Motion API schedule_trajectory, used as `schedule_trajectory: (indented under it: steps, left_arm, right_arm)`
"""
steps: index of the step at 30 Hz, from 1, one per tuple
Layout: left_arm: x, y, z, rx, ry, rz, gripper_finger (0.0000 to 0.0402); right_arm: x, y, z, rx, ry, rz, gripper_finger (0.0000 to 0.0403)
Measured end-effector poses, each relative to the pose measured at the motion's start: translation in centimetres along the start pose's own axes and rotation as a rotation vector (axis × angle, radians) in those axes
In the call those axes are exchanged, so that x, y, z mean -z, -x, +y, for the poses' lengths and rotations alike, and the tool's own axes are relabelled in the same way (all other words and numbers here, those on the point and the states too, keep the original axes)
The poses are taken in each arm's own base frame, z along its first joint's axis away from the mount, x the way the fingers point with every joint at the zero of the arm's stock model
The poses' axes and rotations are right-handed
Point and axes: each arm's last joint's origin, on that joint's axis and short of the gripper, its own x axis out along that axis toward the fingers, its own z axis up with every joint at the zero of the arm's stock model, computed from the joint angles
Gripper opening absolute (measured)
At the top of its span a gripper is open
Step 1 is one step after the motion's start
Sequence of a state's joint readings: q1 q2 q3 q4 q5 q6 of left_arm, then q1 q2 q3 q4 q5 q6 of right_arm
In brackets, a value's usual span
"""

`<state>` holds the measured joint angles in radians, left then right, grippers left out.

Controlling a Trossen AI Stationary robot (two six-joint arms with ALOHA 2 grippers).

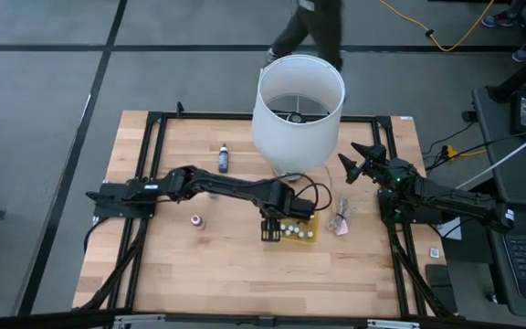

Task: Pick & Place food coloring
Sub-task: Put the purple food coloring bottle into the yellow bin

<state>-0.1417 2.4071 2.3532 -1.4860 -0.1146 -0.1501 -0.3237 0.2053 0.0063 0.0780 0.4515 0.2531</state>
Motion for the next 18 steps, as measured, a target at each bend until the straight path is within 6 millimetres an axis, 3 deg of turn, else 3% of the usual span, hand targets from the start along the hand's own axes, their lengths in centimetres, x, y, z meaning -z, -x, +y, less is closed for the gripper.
schedule_trajectory:
  steps: [5, 9, 11, 18]
  left_arm:
    - [0.7, 1.9, 0.3, -0.013, 0.148, -0.033, 0.0241]
    - [1.6, 1.4, 0.0, -0.026, 0.198, 0.010, 0.0254]
    - [2.3, 1.2, -0.2, -0.032, 0.209, 0.032, 0.0259]
    - [5.6, 3.5, -0.1, -0.008, 0.289, -0.113, 0.0265]
  right_arm:
    - [0.0, 0.0, 0.0, 0.000, 0.000, 0.000, 0.0355]
    - [0.0, 0.0, 0.0, 0.000, 0.000, -0.001, 0.0355]
    - [0.0, 0.0, 0.0, 0.000, 0.000, 0.000, 0.0355]
    - [0.0, 0.0, 0.0, 0.000, 0.000, 0.000, 0.0355]
